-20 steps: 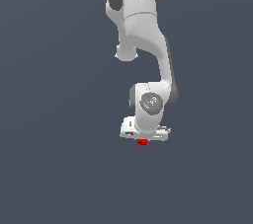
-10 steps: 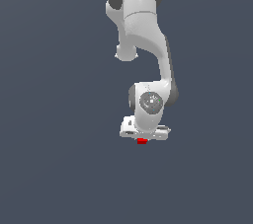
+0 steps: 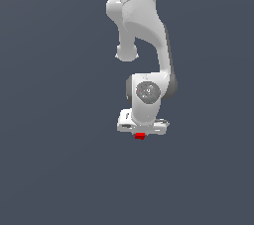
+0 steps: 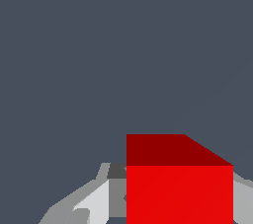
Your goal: Pick up the red cube and move it to a goal position.
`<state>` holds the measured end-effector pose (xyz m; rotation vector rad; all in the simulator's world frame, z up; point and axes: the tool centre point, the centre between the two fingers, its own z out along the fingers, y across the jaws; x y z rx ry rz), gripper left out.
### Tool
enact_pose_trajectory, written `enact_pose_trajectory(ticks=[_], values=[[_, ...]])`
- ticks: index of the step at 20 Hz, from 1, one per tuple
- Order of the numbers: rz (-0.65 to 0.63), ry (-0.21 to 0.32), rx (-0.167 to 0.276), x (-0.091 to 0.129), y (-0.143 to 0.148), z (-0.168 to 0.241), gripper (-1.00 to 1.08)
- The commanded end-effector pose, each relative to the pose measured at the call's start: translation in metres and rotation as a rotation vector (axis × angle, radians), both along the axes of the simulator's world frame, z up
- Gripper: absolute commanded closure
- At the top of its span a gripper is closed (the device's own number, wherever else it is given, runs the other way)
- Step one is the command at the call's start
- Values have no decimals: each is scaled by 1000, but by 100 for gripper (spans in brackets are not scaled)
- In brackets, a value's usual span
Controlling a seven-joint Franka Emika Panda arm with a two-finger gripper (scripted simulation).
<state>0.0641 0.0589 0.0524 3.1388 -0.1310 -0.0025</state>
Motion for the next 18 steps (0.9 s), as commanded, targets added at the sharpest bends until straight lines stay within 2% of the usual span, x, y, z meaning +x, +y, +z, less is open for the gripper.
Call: enact_pose_trajectory(ticks=[1,18], values=[[0,-2,0,-6,-6,14,108],[-1,-1,1,-73,-67,155,108]])
